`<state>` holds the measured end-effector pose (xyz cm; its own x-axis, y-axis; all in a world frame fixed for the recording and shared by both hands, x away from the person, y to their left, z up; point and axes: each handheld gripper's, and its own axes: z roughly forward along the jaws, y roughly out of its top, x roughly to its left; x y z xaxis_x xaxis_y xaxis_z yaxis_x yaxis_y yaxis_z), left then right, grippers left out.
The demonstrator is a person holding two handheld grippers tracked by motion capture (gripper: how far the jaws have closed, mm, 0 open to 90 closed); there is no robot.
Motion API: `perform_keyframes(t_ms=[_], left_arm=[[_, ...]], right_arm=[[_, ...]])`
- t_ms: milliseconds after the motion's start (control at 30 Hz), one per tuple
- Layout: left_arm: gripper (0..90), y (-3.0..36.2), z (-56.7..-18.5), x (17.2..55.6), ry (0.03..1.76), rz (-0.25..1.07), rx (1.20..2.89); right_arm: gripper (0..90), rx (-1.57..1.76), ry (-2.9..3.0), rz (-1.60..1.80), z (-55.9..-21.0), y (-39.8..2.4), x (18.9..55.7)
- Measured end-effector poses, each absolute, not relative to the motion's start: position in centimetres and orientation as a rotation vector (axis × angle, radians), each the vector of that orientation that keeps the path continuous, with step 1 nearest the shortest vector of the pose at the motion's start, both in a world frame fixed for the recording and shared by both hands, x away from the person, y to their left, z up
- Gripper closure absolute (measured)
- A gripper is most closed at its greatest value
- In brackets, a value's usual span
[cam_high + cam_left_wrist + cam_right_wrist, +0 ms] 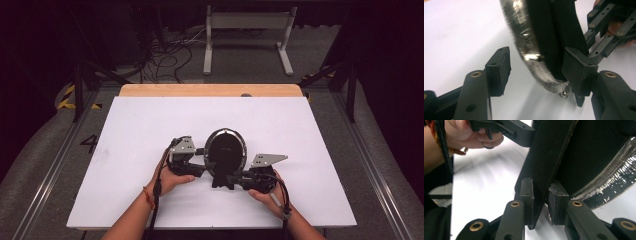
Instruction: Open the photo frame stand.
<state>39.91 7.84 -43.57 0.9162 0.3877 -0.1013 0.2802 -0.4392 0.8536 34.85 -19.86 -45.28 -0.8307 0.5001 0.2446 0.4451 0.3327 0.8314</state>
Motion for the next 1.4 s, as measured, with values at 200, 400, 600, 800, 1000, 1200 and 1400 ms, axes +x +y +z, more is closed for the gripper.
perform_keyframes(t_ms=[200, 400, 600, 800, 1000, 1200, 1400], left_arm=[[50.8, 7.9, -43.8, 40.2, 0.436, 0.085, 2.041], [59.6, 7.9, -43.2, 39.7, 0.392, 0.124, 2.079], [62.4, 7.7, -42.5, 39.0, 0.354, 0.199, 2.099], [66.1, 7.7, -42.3, 38.7, 0.358, 0.275, 2.088], [65.9, 7.5, -42.3, 38.3, 0.362, 0.372, 2.084], [65.1, 7.4, -42.5, 38.0, 0.364, 0.449, 2.076], [65.5, 7.5, -42.6, 38.1, 0.377, 0.467, 2.071]], right_arm=[[76.1, 0.875, 2.520, 1.529, -45.2, -19.9, 34.8], [76.0, 0.899, 2.515, 1.538, -45.3, -20.0, 34.8], [79.3, 0.919, 2.516, 1.539, -45.3, -20.1, 34.8], [79.7, 0.903, 2.522, 1.549, -45.0, -19.9, 34.6], [79.0, 0.918, 2.515, 1.557, -44.8, -20.0, 34.6], [78.1, 0.917, 2.508, 1.547, -44.5, -20.0, 34.5], [77.6, 0.920, 2.501, 1.536, -44.3, -19.9, 34.4]])
